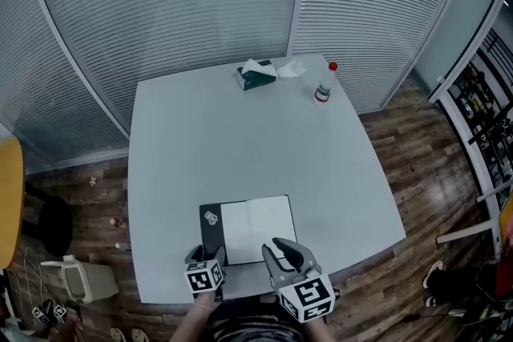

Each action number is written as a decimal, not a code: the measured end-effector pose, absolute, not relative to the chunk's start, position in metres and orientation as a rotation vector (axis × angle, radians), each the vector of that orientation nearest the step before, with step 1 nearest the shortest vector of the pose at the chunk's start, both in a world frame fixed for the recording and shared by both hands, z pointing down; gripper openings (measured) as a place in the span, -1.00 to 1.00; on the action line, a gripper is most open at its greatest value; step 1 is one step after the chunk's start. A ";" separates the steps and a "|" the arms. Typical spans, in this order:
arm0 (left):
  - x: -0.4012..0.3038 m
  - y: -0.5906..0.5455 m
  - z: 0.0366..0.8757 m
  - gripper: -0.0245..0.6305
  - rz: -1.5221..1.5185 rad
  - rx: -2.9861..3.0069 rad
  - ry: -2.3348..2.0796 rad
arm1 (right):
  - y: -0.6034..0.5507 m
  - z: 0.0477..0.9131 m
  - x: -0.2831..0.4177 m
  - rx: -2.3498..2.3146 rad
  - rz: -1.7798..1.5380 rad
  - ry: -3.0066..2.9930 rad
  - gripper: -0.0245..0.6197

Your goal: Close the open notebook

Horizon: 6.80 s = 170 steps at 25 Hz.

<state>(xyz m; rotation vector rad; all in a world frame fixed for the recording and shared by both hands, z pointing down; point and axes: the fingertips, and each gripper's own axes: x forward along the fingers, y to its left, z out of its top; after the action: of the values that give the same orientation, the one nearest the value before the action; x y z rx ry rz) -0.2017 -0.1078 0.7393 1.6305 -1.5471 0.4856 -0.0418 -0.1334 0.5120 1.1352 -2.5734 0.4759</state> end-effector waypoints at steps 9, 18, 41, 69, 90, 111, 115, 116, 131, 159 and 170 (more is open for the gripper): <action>-0.203 -0.105 0.728 -0.02 0.207 1.534 -1.454 | -0.132 0.516 -0.044 1.117 0.499 -2.568 -0.63; -0.203 -0.107 0.687 -0.09 0.066 1.570 -1.445 | -0.134 0.515 -0.042 1.129 0.510 -2.580 -0.63; -0.152 -0.123 0.637 -0.49 0.059 1.797 -1.342 | -0.133 0.507 -0.040 1.097 0.494 -2.612 -0.63; -0.080 -0.145 0.613 -0.76 0.075 1.927 -1.179 | -0.146 0.504 -0.002 1.157 0.508 -2.594 -0.63; -0.018 -0.159 0.624 -0.69 0.125 1.931 -1.102 | -0.142 0.502 0.047 1.235 0.523 -2.565 -0.64; 0.029 -0.167 0.660 -0.58 0.221 1.857 -1.096 | -0.154 0.509 0.080 1.237 0.556 -2.570 -0.65; 0.034 -0.171 0.672 -0.57 0.242 1.834 -1.096 | -0.161 0.512 0.082 1.232 0.564 -2.566 -0.65; 0.036 -0.172 0.675 -0.56 0.245 1.827 -1.097 | -0.162 0.513 0.083 1.229 0.567 -2.565 -0.65; 0.052 -0.173 0.704 -0.48 0.257 1.771 -1.117 | -0.165 0.522 0.096 1.233 0.590 -2.552 -0.65; 0.025 -0.160 0.652 -0.45 0.253 2.072 -1.101 | -0.165 0.527 0.066 1.186 0.543 -2.559 -0.64; -0.005 -0.151 0.592 -0.56 0.208 2.255 -1.130 | -0.161 0.529 0.041 1.180 0.535 -2.556 -0.64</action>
<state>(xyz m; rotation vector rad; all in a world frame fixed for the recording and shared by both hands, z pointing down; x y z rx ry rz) -0.0054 -0.1512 0.5919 2.2546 -1.1301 0.2077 0.0413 -0.1612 0.5291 1.1805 -2.5560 0.5353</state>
